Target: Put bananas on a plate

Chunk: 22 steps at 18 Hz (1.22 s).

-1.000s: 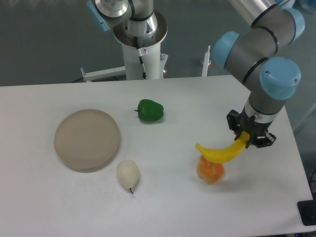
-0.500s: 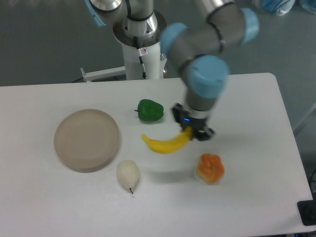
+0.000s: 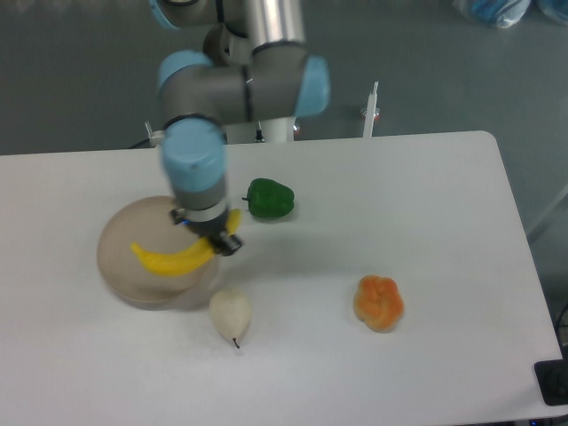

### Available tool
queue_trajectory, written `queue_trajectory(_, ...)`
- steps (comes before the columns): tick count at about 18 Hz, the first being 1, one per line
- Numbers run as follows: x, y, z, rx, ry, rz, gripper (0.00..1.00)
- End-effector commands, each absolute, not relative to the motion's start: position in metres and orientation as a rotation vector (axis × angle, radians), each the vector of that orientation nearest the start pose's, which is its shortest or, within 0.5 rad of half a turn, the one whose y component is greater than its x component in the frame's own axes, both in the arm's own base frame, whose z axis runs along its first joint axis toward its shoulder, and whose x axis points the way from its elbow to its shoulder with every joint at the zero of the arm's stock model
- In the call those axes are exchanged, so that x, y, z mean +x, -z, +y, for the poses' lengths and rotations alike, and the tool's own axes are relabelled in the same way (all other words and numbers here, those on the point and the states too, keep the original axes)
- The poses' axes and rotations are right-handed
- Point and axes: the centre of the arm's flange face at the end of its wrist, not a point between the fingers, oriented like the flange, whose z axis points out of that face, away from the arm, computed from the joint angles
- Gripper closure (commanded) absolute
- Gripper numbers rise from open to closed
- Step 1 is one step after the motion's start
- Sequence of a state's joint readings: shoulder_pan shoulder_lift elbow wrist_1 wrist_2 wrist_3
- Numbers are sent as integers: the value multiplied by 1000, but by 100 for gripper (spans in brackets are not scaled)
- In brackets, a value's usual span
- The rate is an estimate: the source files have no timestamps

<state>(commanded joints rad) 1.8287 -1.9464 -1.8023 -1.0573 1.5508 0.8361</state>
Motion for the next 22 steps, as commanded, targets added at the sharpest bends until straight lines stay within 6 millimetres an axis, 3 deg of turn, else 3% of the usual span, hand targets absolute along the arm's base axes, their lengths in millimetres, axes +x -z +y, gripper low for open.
queue_trajectory(3,-5,-225,587,-3066,94,918,95)
queue_trajectory(6,4,-215,585,-3075,107,949,80)
queue_trajectory(8,5,-214,586,-3067,109,967,55)
queue_trajectory(9,5,-216,587,-3063,105,966,37)
queue_trajectory(10,5,-219,588,-3060,98,963,0)
queue_trajectory(14,-3,-250,596,-3017,39,938,0)
queue_trajectory(18,-114,-302,603,-2994,-61,709,0)
queue_trajectory(20,-188,-323,594,-2969,-115,713,0)
queue_trajectory(22,-230,-343,593,-2944,-163,695,0)
